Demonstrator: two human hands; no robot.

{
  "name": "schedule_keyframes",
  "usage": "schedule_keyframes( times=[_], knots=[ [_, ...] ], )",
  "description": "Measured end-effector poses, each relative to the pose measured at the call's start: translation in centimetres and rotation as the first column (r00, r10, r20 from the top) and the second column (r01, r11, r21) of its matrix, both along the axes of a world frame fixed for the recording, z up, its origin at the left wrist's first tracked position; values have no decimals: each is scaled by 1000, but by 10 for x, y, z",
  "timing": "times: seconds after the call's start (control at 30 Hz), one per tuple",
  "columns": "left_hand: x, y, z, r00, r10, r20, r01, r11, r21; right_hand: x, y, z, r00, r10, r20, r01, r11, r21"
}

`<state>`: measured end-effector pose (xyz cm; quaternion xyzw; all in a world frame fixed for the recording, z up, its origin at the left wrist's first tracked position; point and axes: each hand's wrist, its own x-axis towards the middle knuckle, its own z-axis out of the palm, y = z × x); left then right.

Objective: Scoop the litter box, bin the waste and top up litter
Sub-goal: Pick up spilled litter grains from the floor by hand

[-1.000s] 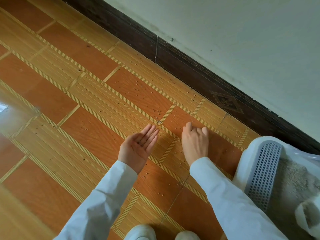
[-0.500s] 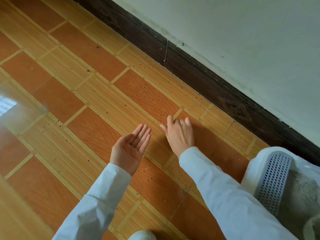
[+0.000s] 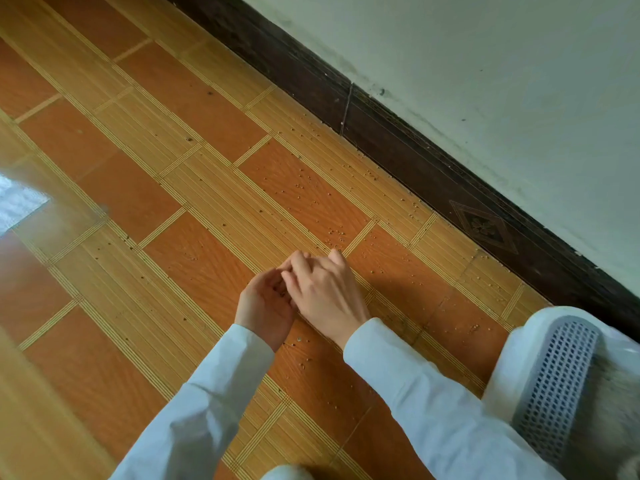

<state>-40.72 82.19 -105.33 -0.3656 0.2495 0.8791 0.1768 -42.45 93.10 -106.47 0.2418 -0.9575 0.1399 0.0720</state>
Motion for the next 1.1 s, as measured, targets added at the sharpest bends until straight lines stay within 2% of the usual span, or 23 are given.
schedule_keyframes(
  times=[0.1,0.23,0.37,0.5,0.57,0.63,0.7,0.77,0.83,0.9,0.93,1.0,1.1],
  knots=[
    [-4,-2,3,1000,31,-5,-30,996,80,-26,23,1,986,-161,39,162,987,-18],
    [-6,-8,7,1000,28,-14,-26,995,93,-60,46,-16,948,-318,31,305,928,214],
    [-5,-11,8,1000,12,-10,-11,995,97,-67,43,-33,947,-320,0,297,880,371],
    [-3,-14,7,1000,21,-15,-19,994,105,-67,42,-34,971,-239,1,218,887,408],
    [-2,-14,4,999,30,-13,-28,994,103,-63,38,-29,967,-250,-55,252,898,360],
    [-3,-14,1,1000,30,-7,-30,997,78,-48,28,-22,971,-222,-83,235,947,219],
    [-2,-13,-4,1000,25,4,-25,999,35,-24,9,-14,993,-100,-65,104,993,53],
    [-1,-11,-6,1000,14,21,-13,1000,-17,-2,-10,-6,1000,8,-1,-8,1000,-10],
    [1,-10,-6,999,14,33,-13,1000,-13,5,-11,-4,998,-22,60,26,997,-69],
    [1,-10,-3,999,38,15,-38,998,44,-1,8,-5,982,-178,68,185,976,-118],
    [1,-11,-1,999,49,11,-50,996,76,-5,22,-6,956,-287,55,291,953,-81],
    [1,-13,0,998,65,19,-67,992,111,-10,52,-11,879,-477,9,473,875,104],
    [2,-13,0,998,53,19,-55,993,106,-2,74,-24,847,-529,-52,510,783,356]
  ],
)
